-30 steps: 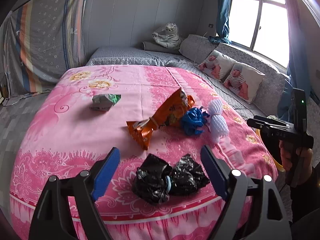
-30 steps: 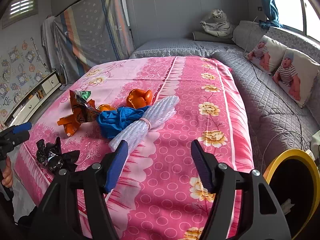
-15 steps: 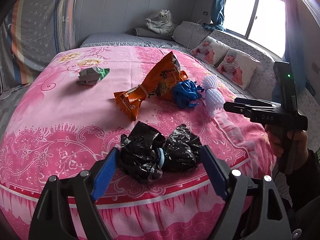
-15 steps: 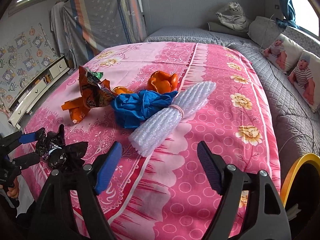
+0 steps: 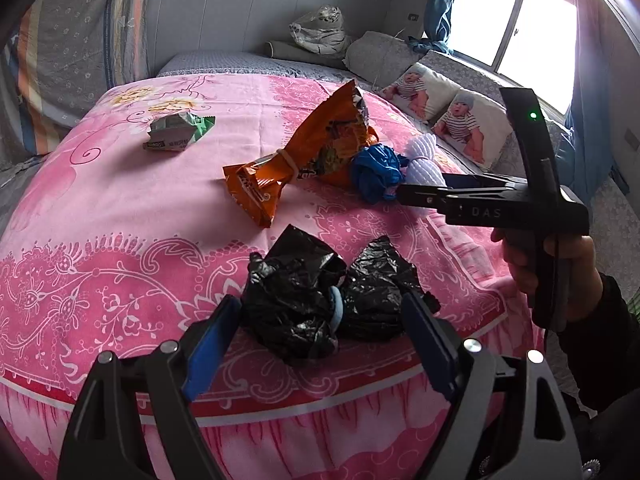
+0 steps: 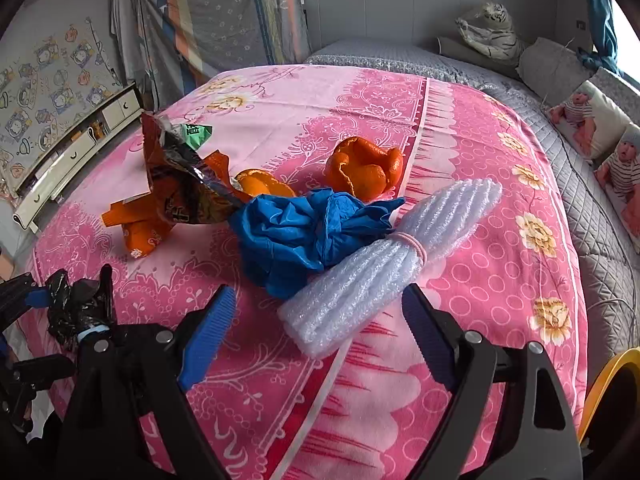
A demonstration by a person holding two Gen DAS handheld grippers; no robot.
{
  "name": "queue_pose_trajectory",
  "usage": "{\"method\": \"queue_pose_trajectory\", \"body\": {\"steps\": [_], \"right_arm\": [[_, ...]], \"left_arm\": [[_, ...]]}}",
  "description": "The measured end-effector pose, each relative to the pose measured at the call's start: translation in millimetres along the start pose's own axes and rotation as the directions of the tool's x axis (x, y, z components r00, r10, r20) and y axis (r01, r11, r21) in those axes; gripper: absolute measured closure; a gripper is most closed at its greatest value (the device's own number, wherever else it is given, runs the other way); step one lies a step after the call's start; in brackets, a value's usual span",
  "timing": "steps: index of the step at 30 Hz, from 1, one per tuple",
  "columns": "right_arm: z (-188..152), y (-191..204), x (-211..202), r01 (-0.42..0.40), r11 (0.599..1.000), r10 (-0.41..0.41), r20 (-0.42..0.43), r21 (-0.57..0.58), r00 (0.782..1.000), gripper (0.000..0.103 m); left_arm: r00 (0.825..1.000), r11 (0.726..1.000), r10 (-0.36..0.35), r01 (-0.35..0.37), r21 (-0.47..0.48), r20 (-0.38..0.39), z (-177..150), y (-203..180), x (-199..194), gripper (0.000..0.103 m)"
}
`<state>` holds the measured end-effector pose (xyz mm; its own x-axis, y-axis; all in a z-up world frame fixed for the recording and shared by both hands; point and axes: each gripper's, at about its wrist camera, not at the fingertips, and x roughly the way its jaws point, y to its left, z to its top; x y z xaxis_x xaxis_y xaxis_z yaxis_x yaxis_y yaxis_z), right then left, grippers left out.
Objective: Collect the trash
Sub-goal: 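Grasp the black plastic bags with left gripper while right closes on white foam net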
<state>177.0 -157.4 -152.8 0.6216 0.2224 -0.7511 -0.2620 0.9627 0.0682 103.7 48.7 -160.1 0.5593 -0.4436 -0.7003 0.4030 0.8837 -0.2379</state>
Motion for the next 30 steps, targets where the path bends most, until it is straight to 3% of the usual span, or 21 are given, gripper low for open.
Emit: {"method": "queue_pose_trajectory", "body": {"steps": [13, 22, 30], "right_arm": [[23, 1, 39, 0.040, 0.999, -0.041, -0.064, -0.017, 0.997, 0.022], [24, -14, 47, 0.002, 0.999, 0.003, -0.095, 0.049, 0.996, 0.061], [23, -22, 40, -0.006, 0.996, 0.013, -0.078, 0.083, 0.997, 0.082]], "left_arm": [[0.999, 1.000, -0.010, 0.011, 0.023, -0.050, 15, -9, 26, 0.024], [0.997, 0.995, 0.046, -0.040, 0.088, -0.063, 16, -18, 32, 0.056], [0.997, 0.991, 0.062, -0.056, 0.120, -0.047, 18, -25, 30, 0.066]]}}
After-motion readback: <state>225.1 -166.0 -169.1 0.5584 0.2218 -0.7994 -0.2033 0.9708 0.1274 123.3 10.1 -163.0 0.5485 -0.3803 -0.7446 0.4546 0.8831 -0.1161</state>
